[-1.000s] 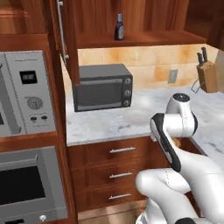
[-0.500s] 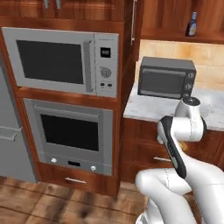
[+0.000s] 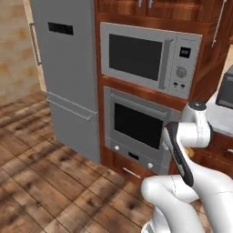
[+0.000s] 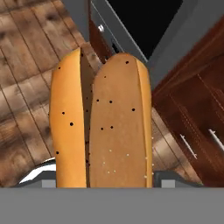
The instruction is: Move the hot dog bun to the plate on the dining table and place the condiment next to that plate. Then navigate to the fridge and take the sausage and place it on the plate as well.
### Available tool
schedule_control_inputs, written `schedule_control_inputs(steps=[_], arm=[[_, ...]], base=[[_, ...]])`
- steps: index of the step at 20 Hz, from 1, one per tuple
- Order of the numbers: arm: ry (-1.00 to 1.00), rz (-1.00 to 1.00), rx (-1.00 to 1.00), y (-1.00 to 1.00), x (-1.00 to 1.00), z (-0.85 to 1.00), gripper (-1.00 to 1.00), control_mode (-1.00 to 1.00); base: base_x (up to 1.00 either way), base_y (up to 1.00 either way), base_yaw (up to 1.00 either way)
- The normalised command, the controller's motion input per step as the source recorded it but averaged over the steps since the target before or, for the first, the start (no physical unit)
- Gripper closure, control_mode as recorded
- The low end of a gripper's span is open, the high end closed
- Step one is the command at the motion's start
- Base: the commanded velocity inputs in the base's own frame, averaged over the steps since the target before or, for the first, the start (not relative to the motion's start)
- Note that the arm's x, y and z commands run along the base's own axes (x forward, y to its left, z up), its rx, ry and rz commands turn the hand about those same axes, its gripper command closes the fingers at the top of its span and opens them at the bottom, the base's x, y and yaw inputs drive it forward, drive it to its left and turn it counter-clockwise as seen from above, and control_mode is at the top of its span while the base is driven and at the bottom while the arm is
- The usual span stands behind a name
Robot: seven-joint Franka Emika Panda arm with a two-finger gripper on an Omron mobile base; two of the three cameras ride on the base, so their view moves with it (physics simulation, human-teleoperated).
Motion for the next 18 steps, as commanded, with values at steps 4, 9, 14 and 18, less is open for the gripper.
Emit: schedule_control_inputs(steps=[4,9,14,18], arm=[[0.00,0.00,0.00,0.00,0.00,0.00,1.00,1.00],[0.00,0.00,0.00,0.00,0.00,0.00,1.00,1.00],[0.00,0.00,0.00,0.00,0.00,0.00,1.00,1.00],[0.00,0.00,0.00,0.00,0.00,0.00,1.00,1.00]], base=[[0.00,0.46,0.64],[0.02,0.37,0.61],[0.06,0.33,0.59],[0.63,0.04,0.32]])
